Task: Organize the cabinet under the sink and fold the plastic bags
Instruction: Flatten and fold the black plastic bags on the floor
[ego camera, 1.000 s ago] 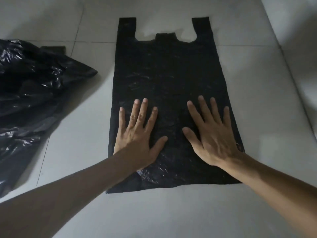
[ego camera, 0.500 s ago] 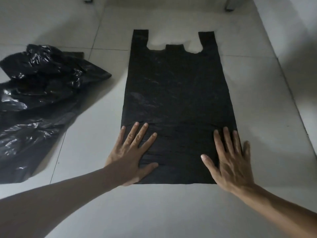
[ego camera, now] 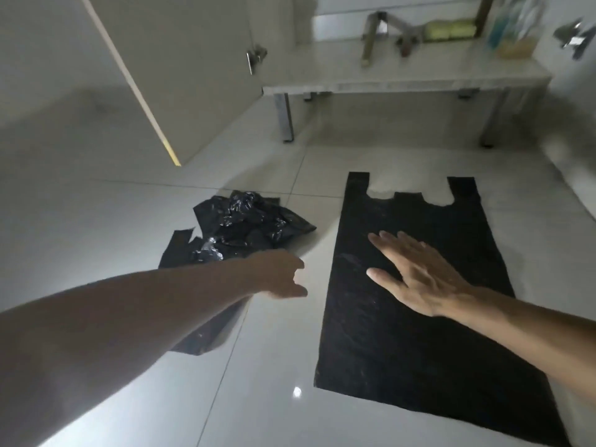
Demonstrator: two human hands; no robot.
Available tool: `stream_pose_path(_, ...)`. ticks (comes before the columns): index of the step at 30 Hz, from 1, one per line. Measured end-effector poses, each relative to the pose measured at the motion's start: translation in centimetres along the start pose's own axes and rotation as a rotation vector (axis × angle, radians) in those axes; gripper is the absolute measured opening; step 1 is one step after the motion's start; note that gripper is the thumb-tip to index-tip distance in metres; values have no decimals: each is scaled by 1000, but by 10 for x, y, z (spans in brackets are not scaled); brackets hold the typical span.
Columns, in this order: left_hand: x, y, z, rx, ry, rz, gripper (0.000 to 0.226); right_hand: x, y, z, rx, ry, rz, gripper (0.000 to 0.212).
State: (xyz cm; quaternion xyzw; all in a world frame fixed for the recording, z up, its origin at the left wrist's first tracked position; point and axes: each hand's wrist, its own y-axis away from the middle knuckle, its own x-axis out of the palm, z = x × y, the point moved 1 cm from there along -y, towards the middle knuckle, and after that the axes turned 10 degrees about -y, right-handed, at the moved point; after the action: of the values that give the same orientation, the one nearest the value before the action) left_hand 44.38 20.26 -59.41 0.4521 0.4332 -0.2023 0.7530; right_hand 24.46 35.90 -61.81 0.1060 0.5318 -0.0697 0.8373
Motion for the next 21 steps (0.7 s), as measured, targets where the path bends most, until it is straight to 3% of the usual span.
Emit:
stream_pose_path(4, -16, 21, 81, -245, -6, -118, 46, 0, -62, 67, -95, -123, -58, 57)
stream_pose_path(9, 27, 14, 136, -645, 414, -315, 39, 32, -121, 123, -35, -291, -24, 42)
stream_pose_path(15, 63, -11, 158, -639, 683, -237, 72, 66, -170, 126, 213, -510, -61, 50)
stream_pose_path(18, 66, -19, 160, -682, 797, -324, 59, 78, -186, 113, 351, -581, -23, 59)
stream_pose_path(21, 56, -19, 160, -623, 1047, -396, 27, 78, -194, 103, 421, -715, 25, 67)
